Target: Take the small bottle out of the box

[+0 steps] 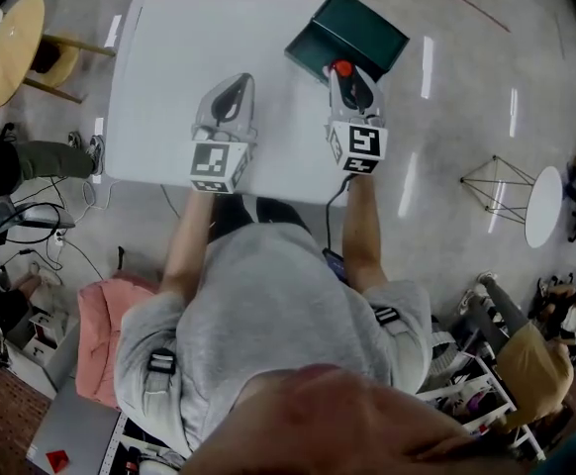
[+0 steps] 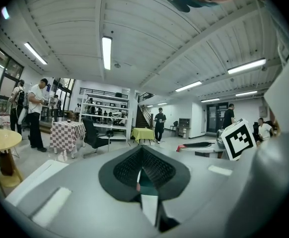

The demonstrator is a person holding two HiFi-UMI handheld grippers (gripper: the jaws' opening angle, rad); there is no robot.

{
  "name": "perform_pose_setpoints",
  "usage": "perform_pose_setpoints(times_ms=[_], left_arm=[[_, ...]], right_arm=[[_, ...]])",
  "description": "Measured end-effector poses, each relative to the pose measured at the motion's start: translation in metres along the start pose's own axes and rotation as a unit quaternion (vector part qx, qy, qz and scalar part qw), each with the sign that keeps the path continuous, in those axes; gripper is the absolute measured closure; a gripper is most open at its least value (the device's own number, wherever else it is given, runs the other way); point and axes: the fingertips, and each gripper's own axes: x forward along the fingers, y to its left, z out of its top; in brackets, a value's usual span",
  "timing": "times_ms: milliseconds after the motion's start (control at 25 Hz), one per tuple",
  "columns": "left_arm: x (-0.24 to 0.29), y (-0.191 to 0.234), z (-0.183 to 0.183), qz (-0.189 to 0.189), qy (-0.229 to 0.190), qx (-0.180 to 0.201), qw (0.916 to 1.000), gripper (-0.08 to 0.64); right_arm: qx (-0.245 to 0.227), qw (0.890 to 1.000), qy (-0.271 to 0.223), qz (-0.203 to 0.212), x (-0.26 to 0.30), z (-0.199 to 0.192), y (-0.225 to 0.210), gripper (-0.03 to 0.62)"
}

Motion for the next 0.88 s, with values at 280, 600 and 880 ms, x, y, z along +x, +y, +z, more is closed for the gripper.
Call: perform_pose_setpoints(times_ms=[280,600,880], left_arm=[[-0.033,0.032,-0.001,0.035,-0.005,-0.002,0.9994,0.549],[-0.056,0.068,0.004,0.07,-0.015,-0.004,0.9975,0.549],[-0.077,0.106,0.003,0.096,-0.016,-0.007,0.9952,0.549]], right_arm=[[-0.012,0.999,-0.008,0.041,0.007,0.013,0.051,0.463],[-0.024,0.995,-0.017,0.092,0.025,0.025,0.111,0.463],[-0.031,0.991,-0.017,0.127,0.045,0.032,0.158,0.462]])
